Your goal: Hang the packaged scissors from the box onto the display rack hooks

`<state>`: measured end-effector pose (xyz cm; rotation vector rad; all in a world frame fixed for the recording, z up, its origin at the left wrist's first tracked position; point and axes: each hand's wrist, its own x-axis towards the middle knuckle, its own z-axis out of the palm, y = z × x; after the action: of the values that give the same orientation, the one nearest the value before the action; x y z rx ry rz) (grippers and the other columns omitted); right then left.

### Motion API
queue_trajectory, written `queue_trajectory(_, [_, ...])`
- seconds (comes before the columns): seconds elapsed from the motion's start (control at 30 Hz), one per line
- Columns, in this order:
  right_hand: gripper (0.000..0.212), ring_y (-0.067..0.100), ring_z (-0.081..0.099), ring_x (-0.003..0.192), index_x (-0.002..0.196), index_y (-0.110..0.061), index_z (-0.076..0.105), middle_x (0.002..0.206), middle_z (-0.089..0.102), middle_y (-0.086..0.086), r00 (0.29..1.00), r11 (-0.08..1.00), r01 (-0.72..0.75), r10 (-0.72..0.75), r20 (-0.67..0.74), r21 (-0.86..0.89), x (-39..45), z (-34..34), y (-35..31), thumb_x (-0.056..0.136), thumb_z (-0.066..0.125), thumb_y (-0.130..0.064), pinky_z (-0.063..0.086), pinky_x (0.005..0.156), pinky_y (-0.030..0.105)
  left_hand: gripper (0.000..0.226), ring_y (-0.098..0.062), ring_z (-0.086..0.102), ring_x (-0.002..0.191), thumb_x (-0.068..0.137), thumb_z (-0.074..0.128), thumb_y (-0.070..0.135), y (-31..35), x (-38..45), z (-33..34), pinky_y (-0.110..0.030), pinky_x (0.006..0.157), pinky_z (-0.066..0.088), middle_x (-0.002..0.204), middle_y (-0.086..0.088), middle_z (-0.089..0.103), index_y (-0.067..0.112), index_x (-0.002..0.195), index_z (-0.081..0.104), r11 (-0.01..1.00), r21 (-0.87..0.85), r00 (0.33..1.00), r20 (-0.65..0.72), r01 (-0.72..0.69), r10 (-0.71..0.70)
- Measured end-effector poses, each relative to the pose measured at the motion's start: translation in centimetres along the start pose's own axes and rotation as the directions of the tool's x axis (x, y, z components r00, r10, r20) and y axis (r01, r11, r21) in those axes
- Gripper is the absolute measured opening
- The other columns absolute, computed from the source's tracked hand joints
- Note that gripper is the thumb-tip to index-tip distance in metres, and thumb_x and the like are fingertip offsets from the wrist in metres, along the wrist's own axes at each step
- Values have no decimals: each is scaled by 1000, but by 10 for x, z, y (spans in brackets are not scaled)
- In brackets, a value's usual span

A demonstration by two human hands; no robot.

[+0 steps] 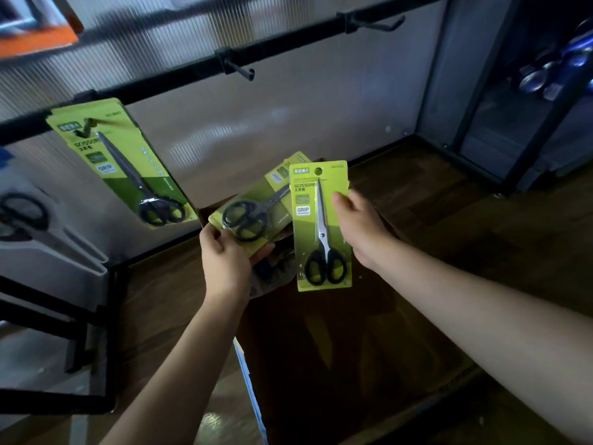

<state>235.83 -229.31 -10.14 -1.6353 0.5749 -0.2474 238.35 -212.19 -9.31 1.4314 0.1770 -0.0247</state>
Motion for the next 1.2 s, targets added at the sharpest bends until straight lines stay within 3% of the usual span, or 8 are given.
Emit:
queue_trajectory(0.2, [51, 13, 37, 131, 146, -18, 33, 148, 37, 0, 995, 962, -56, 32, 93, 268, 3, 1, -7, 98, 47, -31, 30, 102, 29, 29, -20, 62, 102, 102, 34, 15, -17, 1, -9, -30, 64, 57, 114, 0, 58, 17, 130, 41, 1000, 16, 999, 41, 12, -12])
queue_trajectory(0.4, [28, 27, 55, 116, 112, -10, 62, 117, 63, 3, 988, 987, 151, -153, 30, 52, -2, 12, -14, 95, 53, -30, 42, 101, 41, 33, -24, 54, 111, 93, 36, 4, -25, 13, -28, -34, 90, 46, 119, -8, 56, 15, 123, 44, 925, 376, 998, -36, 52, -42])
queue_trajectory(0.6, [54, 34, 52, 70, 87, -9, 47, 79, 53, 18, 866, 819, 499, -455, 209, -283, -4, 14, -37, 85, 39, -62, 47, 68, 53, 53, -13, 46, 126, 95, 42, 5, 19, 21, -37, -33, 108, 36, 135, 0, 49, 13, 146, 28, 879, 408, 969, 115, -246, 218])
queue_trajectory(0.73, [59, 33, 49, 65, 87, -17, 44, 71, 48, 15, 831, 749, 556, -481, 280, -360, -5, 20, -49, 83, 32, -75, 45, 62, 58, 26, -5, 62, 95, 95, 50, 12, 47, 15, -32, -23, 84, 50, 106, 3, 68, 12, 121, 58, 801, 429, 900, 320, -417, 296])
queue_trajectory(0.83, [66, 30, 53, 71, 95, -20, 47, 72, 54, 7, 831, 731, 552, -441, 340, -401, -11, 26, -60, 80, 27, -81, 49, 69, 58, 15, -15, 64, 79, 95, 50, 12, 52, 14, -36, -38, 74, 55, 84, 4, 68, 17, 94, 65, 799, 418, 892, 334, -431, 306])
queue_trajectory(0.93, [42, 13, 58, 81, 98, -20, 53, 82, 62, -5, 813, 762, 564, -445, 375, -319, -18, 33, -71, 92, 38, -59, 50, 84, 46, 12, -20, 65, 88, 95, 51, 15, 56, 13, -43, -40, 81, 55, 89, -3, 69, 13, 94, 63, 794, 391, 882, 282, -465, 378])
queue_trajectory(1.03, [22, 2, 51, 75, 95, -12, 58, 83, 63, -7, 767, 784, 602, -516, 382, -151, -27, 43, -84, 99, 45, -30, 43, 77, 27, 17, 6, 54, 69, 97, 47, 13, 64, 7, -48, -11, 64, 44, 78, 9, 61, 23, 85, 55, 770, 389, 861, 173, -505, 478])
queue_trajectory(1.2, [27, 39, 55, 93, 108, -3, 58, 102, 61, 22, 721, 762, 645, -581, 378, -58, -27, 55, -102, 100, 43, -23, 46, 85, 49, 12, 4, 47, 61, 99, 44, 16, 78, 13, -72, -16, 58, 38, 73, 11, 50, 16, 88, 48, 781, 359, 814, -90, -512, 574])
